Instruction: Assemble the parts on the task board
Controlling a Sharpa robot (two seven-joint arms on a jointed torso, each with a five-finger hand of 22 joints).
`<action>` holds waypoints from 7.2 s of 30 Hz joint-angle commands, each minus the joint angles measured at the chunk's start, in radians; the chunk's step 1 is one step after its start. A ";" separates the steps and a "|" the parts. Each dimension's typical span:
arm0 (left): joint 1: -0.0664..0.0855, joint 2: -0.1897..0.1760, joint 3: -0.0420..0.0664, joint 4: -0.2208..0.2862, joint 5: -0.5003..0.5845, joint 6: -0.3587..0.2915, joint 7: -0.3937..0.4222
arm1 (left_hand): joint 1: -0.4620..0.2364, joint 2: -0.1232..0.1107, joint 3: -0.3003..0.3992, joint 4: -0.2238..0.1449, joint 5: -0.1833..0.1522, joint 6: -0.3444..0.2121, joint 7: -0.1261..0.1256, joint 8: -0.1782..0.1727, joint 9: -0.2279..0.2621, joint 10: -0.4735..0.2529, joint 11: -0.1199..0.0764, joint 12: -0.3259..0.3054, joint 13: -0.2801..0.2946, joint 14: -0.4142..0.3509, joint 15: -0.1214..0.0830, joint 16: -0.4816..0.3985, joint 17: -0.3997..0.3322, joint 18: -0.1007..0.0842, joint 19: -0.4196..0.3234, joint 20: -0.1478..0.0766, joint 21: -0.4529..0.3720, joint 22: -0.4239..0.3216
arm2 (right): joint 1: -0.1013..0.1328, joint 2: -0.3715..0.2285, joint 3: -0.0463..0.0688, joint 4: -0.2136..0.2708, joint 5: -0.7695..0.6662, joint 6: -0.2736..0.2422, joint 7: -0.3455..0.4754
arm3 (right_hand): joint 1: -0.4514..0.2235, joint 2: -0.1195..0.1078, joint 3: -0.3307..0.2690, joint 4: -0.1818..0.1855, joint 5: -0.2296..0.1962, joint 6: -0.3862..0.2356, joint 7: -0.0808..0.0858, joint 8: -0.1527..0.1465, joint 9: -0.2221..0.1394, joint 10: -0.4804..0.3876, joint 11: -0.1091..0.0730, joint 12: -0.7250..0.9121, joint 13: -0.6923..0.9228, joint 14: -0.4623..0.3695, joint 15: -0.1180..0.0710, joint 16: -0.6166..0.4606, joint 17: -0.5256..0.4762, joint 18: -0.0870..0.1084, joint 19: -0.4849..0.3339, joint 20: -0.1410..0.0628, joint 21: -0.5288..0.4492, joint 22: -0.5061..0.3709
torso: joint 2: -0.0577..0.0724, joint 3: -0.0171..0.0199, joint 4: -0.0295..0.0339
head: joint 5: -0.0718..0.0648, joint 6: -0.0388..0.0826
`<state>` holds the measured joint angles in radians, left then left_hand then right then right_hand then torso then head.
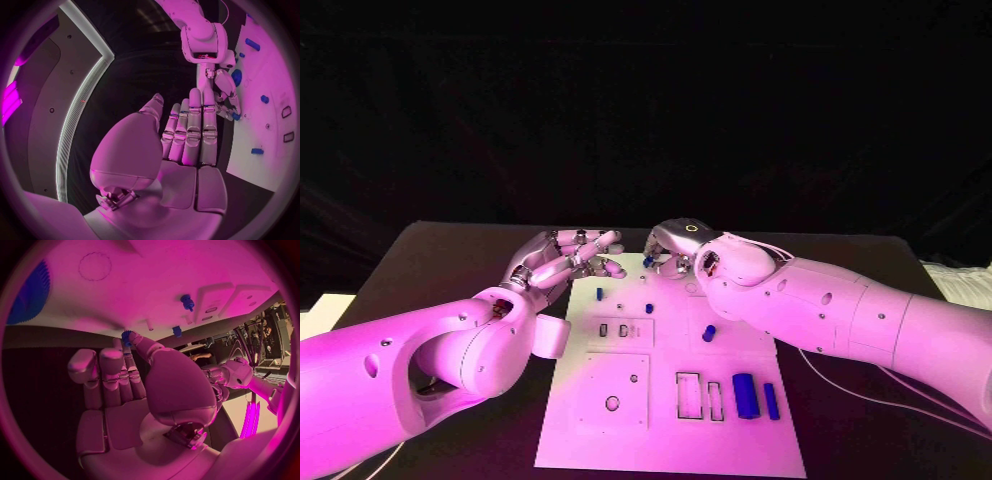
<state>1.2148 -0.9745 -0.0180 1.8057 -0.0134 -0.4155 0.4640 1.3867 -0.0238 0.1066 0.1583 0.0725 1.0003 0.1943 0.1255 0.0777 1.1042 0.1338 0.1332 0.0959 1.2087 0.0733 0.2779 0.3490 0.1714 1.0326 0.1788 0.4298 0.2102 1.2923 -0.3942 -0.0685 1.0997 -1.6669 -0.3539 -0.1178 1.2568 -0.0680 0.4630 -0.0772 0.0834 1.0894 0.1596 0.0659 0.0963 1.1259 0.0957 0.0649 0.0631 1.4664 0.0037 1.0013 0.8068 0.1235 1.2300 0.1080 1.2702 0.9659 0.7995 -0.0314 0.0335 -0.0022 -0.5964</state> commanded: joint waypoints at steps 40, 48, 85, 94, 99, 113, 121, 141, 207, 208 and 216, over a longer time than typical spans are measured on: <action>0.003 -0.013 0.000 -0.012 0.002 0.040 -0.006 | 0.006 0.003 -0.001 -0.006 -0.002 -0.001 0.007 -0.008 -0.001 0.001 0.004 -0.005 0.001 -0.004 0.003 -0.007 0.004 0.009 -0.004 0.003 0.002 0.002 | 0.018 -0.342 0.026 0.239 0.338 0.150 -0.110 | 0.031 -0.049 -0.324 0.138 0.163 -0.161 -0.001 0.021 -0.025 0.326 -0.025 1.309 1.307 0.085 -0.007 0.517 0.666 -0.089 0.240 -0.003 0.243 0.451 | -0.009 0.0052 -0.0312 | 0.005 0.006; 0.003 -0.011 0.000 -0.014 0.002 0.043 -0.008 | 0.006 0.003 -0.001 -0.006 -0.002 -0.001 0.007 -0.008 -0.001 0.001 0.004 -0.005 0.001 -0.004 0.003 -0.007 0.004 0.009 -0.004 0.003 0.002 0.002 | 0.017 -0.298 0.026 0.194 0.314 0.146 -0.131 | 0.046 -0.030 -0.324 0.138 0.165 -0.153 -0.001 0.029 -0.023 0.346 -0.025 1.348 1.350 0.089 -0.006 0.529 0.686 -0.096 0.259 0.000 0.255 0.482 | -0.009 0.0035 -0.0301 | 0.003 0.002; 0.003 -0.012 0.000 -0.017 0.002 0.048 -0.013 | 0.006 0.004 0.000 -0.008 -0.002 -0.001 0.007 -0.010 -0.001 0.002 0.004 -0.006 0.002 -0.005 0.003 -0.009 0.006 0.009 -0.005 0.004 0.002 0.002 | 0.007 -0.255 0.023 0.153 0.261 0.195 -0.155 | 0.069 -0.012 -0.317 0.122 0.150 -0.131 -0.003 0.045 -0.022 0.371 -0.026 1.389 1.396 0.093 -0.006 0.542 0.710 -0.105 0.287 0.000 0.272 0.525 | -0.009 0.0046 -0.0306 | 0.006 -0.011; 0.003 -0.011 0.000 -0.017 0.002 0.050 -0.015 | 0.006 0.005 0.000 -0.008 -0.002 -0.001 0.007 -0.010 -0.001 0.002 0.004 -0.007 0.002 -0.005 0.003 -0.009 0.007 0.009 -0.005 0.004 0.002 0.002 | -0.006 -0.236 0.021 0.146 0.197 0.179 -0.171 | 0.070 0.002 -0.308 0.118 0.124 -0.097 -0.010 0.060 -0.017 0.378 -0.032 1.400 1.408 0.094 -0.011 0.543 0.711 -0.108 0.295 -0.003 0.277 0.537 | -0.008 0.0047 -0.0298 | 0.006 -0.015; 0.003 -0.012 0.000 -0.017 0.002 0.050 -0.017 | 0.006 0.005 0.000 -0.008 -0.002 -0.001 0.007 -0.010 -0.001 0.002 0.004 -0.007 0.002 -0.005 0.003 -0.009 0.007 0.009 -0.005 0.004 0.002 0.002 | -0.013 -0.231 0.020 0.145 0.168 0.176 -0.188 | 0.059 -0.006 -0.314 0.121 0.111 -0.098 -0.011 0.057 -0.018 0.376 -0.033 1.395 1.405 0.093 -0.011 0.543 0.710 -0.108 0.296 -0.004 0.277 0.539 | -0.009 0.0043 -0.0302 | 0.007 -0.017; 0.003 -0.013 0.000 -0.017 0.002 0.052 -0.019 | 0.008 0.007 0.002 -0.010 -0.002 -0.001 0.007 -0.011 -0.001 0.002 0.004 -0.008 0.002 -0.005 0.003 -0.010 0.008 0.009 -0.006 0.004 0.002 0.002 | -0.018 -0.231 0.019 0.152 0.173 0.146 -0.184 | 0.080 0.029 -0.278 0.113 0.137 -0.040 -0.032 0.080 -0.004 0.396 -0.051 1.425 1.435 0.094 -0.025 0.545 0.714 -0.113 0.309 -0.014 0.284 0.559 | -0.009 0.0047 -0.0304 | 0.005 -0.018; 0.003 -0.013 0.000 -0.019 0.002 0.052 -0.020 | 0.010 0.008 0.003 -0.011 -0.002 -0.001 0.007 -0.011 -0.001 0.002 0.004 -0.009 0.002 -0.006 0.003 -0.011 0.010 0.009 -0.006 0.004 0.002 0.002 | -0.018 -0.238 0.019 0.188 0.160 0.018 -0.170 | 0.096 0.046 -0.238 0.091 0.167 -0.006 -0.047 0.090 0.009 0.421 -0.065 1.463 1.470 0.095 -0.038 0.548 0.720 -0.120 0.330 -0.027 0.295 0.589 | -0.009 0.0048 -0.0306 | 0.006 -0.015; 0.003 -0.015 0.000 -0.024 0.002 0.058 -0.020 | 0.012 0.010 0.005 -0.014 -0.002 -0.001 0.007 -0.012 -0.001 0.002 0.004 -0.010 0.002 -0.006 0.003 -0.012 0.012 0.009 -0.006 0.003 0.002 0.002 | -0.013 -0.192 0.021 0.320 0.118 -0.050 -0.193 | 0.064 0.036 -0.228 0.096 0.167 -0.011 -0.044 0.078 0.012 0.420 -0.064 1.460 1.469 0.095 -0.039 0.547 0.718 -0.121 0.335 -0.031 0.298 0.596 | -0.008 0.0046 -0.0286 | 0.022 -0.012; 0.003 -0.012 0.000 -0.024 0.002 0.060 -0.020 | 0.012 0.010 0.005 -0.014 -0.002 -0.001 0.007 -0.013 -0.001 0.002 0.005 -0.011 0.002 -0.006 0.003 -0.013 0.013 0.009 -0.006 0.004 0.002 0.002 | -0.033 -0.051 0.010 0.215 0.104 -0.020 -0.227 | -0.012 -0.025 -0.247 0.114 0.084 -0.132 0.000 -0.005 0.000 0.374 -0.024 1.379 1.413 0.091 -0.004 0.538 0.699 -0.117 0.321 0.000 0.290 0.576 | -0.009 0.0069 -0.0328 | 0.034 -0.027; 0.003 -0.013 0.000 -0.024 0.002 0.060 -0.020 | 0.012 0.010 0.005 -0.014 -0.002 -0.001 0.007 -0.013 -0.001 0.002 0.005 -0.011 0.002 -0.006 0.003 -0.013 0.013 0.009 -0.006 0.004 0.002 0.002 | -0.033 -0.064 0.010 0.227 0.105 -0.028 -0.225 | -0.012 -0.025 -0.247 0.115 0.084 -0.132 0.000 -0.005 0.000 0.374 -0.024 1.379 1.413 0.091 -0.004 0.538 0.699 -0.117 0.321 0.000 0.290 0.577 | -0.009 0.0072 -0.0334 | 0.034 -0.026; 0.003 -0.024 0.000 -0.027 0.002 0.061 -0.020 | 0.012 0.010 0.005 -0.014 -0.002 -0.001 0.007 -0.013 -0.001 0.002 0.005 -0.011 0.002 -0.006 0.003 -0.013 0.013 0.009 -0.006 0.004 0.002 0.002 | -0.022 -0.231 0.020 0.355 0.195 -0.075 -0.141 | -0.009 -0.021 -0.251 0.117 0.094 -0.121 -0.003 0.001 0.003 0.379 -0.025 1.386 1.419 0.091 -0.005 0.540 0.703 -0.118 0.326 0.001 0.293 0.584 | -0.013 0.0086 -0.0420 | 0.038 -0.022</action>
<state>1.2171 -0.9980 -0.0187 1.7788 -0.0128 -0.3745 0.4374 1.3906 -0.0198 0.1117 0.1475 0.0725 1.0003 0.1943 0.1177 0.0777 1.1042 0.1339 0.1272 0.0965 1.2086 0.0734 0.2665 0.3607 0.1712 1.0327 0.1788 0.4298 0.2117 1.2668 -0.6171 -0.0500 1.4446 -1.5287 -0.3870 -0.3253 1.2438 -0.0885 0.2152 0.0401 0.1726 0.9646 0.1603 0.0642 0.0984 1.4659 0.0639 1.4485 1.3076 1.4647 -0.0052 1.5435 1.3077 0.0219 1.4661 0.1043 1.5637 1.3079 0.7887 -0.0236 -0.0044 0.0343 -0.6199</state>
